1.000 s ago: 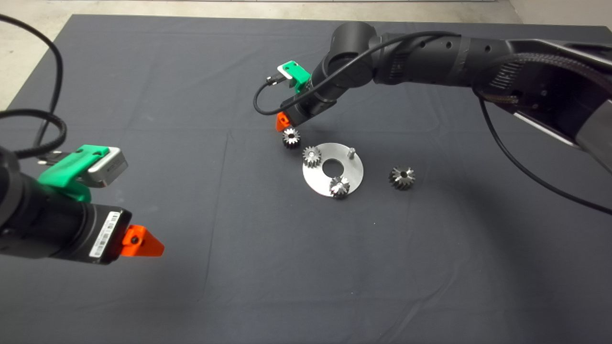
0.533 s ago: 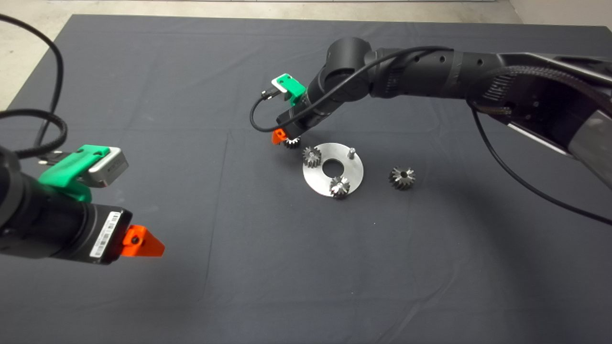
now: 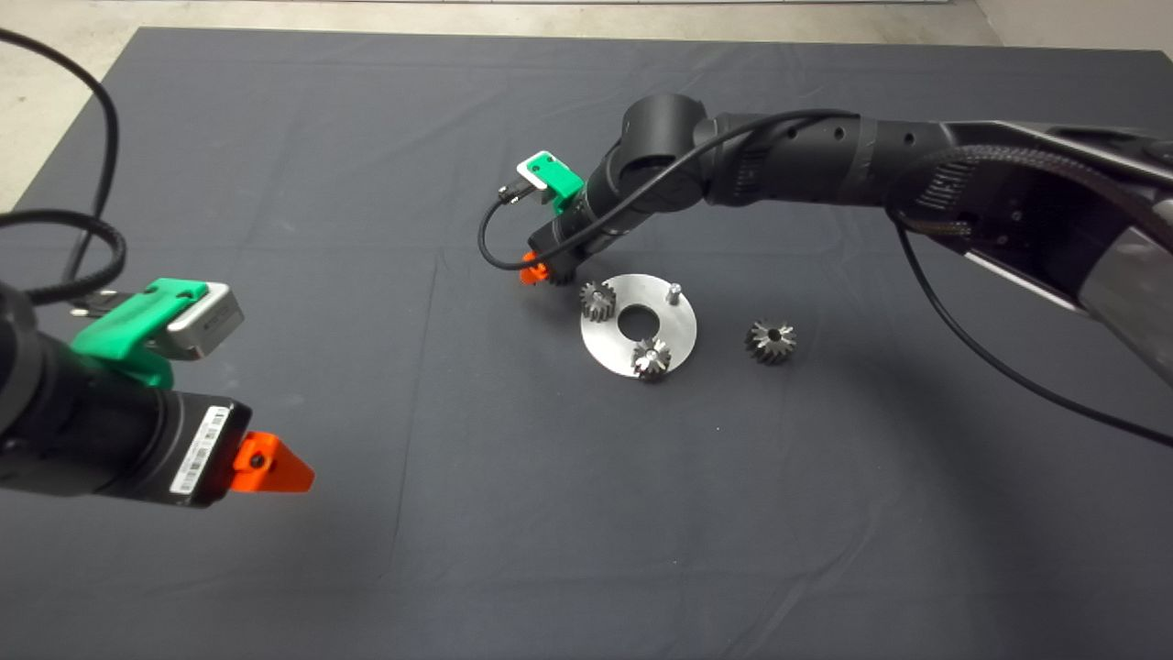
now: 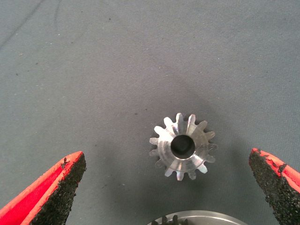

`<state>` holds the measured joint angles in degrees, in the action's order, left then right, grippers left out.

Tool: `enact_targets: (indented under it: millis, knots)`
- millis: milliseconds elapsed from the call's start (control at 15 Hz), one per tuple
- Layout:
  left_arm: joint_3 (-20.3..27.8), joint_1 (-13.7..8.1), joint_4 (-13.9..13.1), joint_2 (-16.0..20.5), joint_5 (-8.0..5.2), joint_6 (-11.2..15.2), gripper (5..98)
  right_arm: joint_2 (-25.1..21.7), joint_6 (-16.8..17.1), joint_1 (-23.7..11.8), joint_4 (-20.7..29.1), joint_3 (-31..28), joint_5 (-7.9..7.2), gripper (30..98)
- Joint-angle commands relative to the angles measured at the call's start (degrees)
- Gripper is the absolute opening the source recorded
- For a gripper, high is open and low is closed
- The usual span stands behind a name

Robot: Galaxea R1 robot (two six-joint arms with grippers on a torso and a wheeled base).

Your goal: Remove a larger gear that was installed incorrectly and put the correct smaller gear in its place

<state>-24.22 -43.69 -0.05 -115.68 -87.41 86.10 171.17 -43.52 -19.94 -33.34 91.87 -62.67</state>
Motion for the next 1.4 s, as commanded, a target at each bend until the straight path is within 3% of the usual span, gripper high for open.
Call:
enact_targets:
  millis: [0,600,800,1333]
  knots:
    - [0.68,-0.70,-1.09,0.06,-0.75,0.12,98.1,0.27,0.07,-0.59,-3.16,-0.45,1.59,92.3]
    - [0.68,-0.70,-1.09,-0.03,-0.75,0.12,98.1,0.18,-0.34,0.87,-6.12,0.31,1.76,92.3]
    - [0.42,-0.70,-1.09,-0.12,-0.57,0.03,98.1,0.18,-0.34,1.64,-6.21,0.84,2.64,92.0]
    - [0.51,-0.70,-1.11,0.06,-0.66,0.03,98.1,0.10,-0.60,2.18,-7.79,2.33,2.64,82.3]
